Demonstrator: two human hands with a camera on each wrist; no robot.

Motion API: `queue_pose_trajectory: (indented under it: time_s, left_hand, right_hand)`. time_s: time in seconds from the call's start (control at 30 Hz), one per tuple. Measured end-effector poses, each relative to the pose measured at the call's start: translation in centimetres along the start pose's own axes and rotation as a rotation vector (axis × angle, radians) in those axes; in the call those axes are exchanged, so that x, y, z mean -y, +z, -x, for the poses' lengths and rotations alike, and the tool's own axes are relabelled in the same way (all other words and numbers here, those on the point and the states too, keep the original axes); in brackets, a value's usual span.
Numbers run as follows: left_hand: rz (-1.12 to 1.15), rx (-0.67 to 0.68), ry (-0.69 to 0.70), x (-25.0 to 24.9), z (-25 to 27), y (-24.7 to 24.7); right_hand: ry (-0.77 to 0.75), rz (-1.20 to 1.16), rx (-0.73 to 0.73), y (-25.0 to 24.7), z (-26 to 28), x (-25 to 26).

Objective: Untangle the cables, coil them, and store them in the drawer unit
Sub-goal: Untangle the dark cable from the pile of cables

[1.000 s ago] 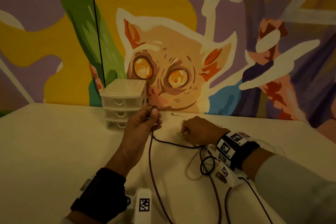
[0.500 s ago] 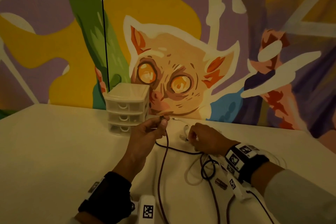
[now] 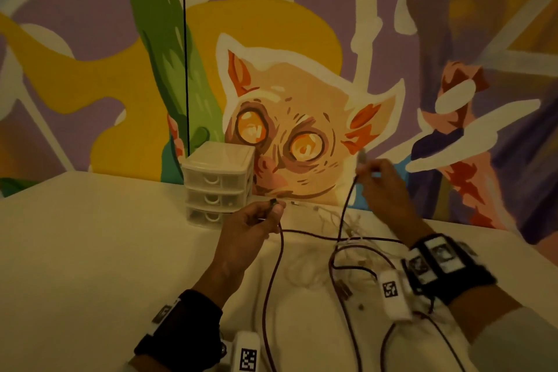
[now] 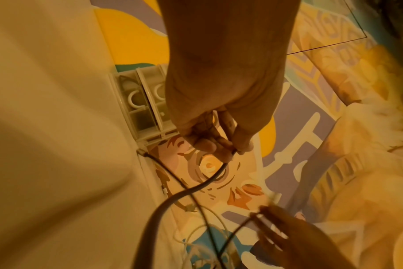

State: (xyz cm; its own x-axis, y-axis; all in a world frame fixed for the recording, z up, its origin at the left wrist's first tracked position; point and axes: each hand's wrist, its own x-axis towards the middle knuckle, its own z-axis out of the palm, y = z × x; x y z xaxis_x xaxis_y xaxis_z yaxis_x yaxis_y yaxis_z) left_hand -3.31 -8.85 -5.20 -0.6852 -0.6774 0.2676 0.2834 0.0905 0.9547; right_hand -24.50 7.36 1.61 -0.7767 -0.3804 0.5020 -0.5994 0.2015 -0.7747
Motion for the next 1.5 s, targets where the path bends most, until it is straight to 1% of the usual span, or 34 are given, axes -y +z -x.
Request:
queue_pose_trajectory:
  time_s: [0.03, 0.07, 0.1, 0.13, 0.17, 0.2, 0.27, 0.3, 0.37, 0.43, 0.5, 0.57, 0.7, 0.83, 1.07, 1.2, 1.27, 1.37, 1.4, 1.43, 1.5]
  left_hand:
    - [-0.002, -0.009, -0.002, 0.0, 0.0, 0.1]
    - [-0.005, -0.012, -0.003, 0.0, 0.0, 0.1]
    - [-0.004, -0.010, -0.004, 0.0, 0.1, 0.2]
    - [-0.001, -0.005, -0.006, 0.1, 0.2, 0.3]
    - [-0.002, 0.000, -0.005, 0.1, 0.2, 0.4]
    - [-0.005, 0.002, -0.003, 0.1, 0.2, 0.4]
    - [0.002, 0.009, -0.004, 0.0, 0.3, 0.5]
    - [0.012, 0.015, -0.005, -0.1, 0.4, 0.6]
    - [0.025, 0.032, -0.009, -0.2, 0.6, 0.9]
    - [0.033, 0.055, -0.014, -0.2, 0.9, 1.2]
    - [0.036, 0.081, -0.027, -0.1, 1.1, 1.5]
    - [0.030, 0.105, -0.033, 0.0, 1.2, 1.7]
    - [0.015, 0.151, -0.029, -0.1, 1.2, 1.7]
    - [-0.006, 0.181, -0.024, 0.3, 1.4, 1.8]
    - [-0.099, 0.233, -0.004, 0.7, 1.1, 2.0]
    - [-0.161, 0.216, 0.030, 1.1, 1.2, 2.3]
    - [-0.132, 0.167, 0.059, 1.0, 1.2, 2.2]
    - [-0.051, 0.073, 0.099, 1.1, 0.6, 1.5]
    - [0.019, 0.077, 0.096, 1.1, 0.4, 1.4]
    - [0.111, 0.106, 0.078, 1.0, 0.4, 1.5]
    - [0.344, 0.182, -0.016, 0.6, 0.8, 2.1]
  right_hand:
    - [0.026, -0.244, -0.094, -2.1, -0.2, 1.5]
    - [0.015, -0.447, -0.176, -4.3, -0.4, 2.8]
    - [-0.020, -0.568, -0.211, -6.2, -0.3, 4.0]
    - [-0.056, -0.584, -0.186, -7.5, -0.2, 4.8]
    - [-0.083, -0.519, -0.132, -8.3, 0.2, 5.5]
    - [-0.106, -0.387, -0.070, -8.4, 0.7, 5.8]
    - [-0.142, -0.150, 0.018, -7.3, 2.7, 5.7]
    - [-0.128, -0.121, 0.063, -6.4, 4.0, 5.2]
    - [-0.053, -0.141, 0.174, -4.4, 7.0, 3.8]
    - [0.011, -0.142, 0.225, -2.6, 9.6, 2.7]
    - [0.057, -0.161, 0.213, -1.3, 11.1, 2.2]
    - [0.070, -0.183, 0.199, -0.5, 11.7, 2.2]
    - [0.112, -0.219, 0.226, 0.2, 11.9, 2.2]
    - [0.144, -0.210, 0.217, 0.8, 12.1, 1.9]
    - [0.139, -0.233, 0.196, 1.4, 12.2, 1.6]
    - [0.100, -0.252, 0.247, 2.0, 12.3, 1.2]
    - [0.077, -0.182, 0.306, 1.9, 12.2, 0.8]
    - [-0.016, 0.074, 0.474, 1.0, 12.2, -0.2]
    - [-0.041, 0.130, 0.515, 0.7, 12.2, -0.4]
    - [-0.049, 0.144, 0.520, 0.5, 12.1, -0.5]
    - [-0.069, 0.120, 0.468, 0.3, 11.9, -0.3]
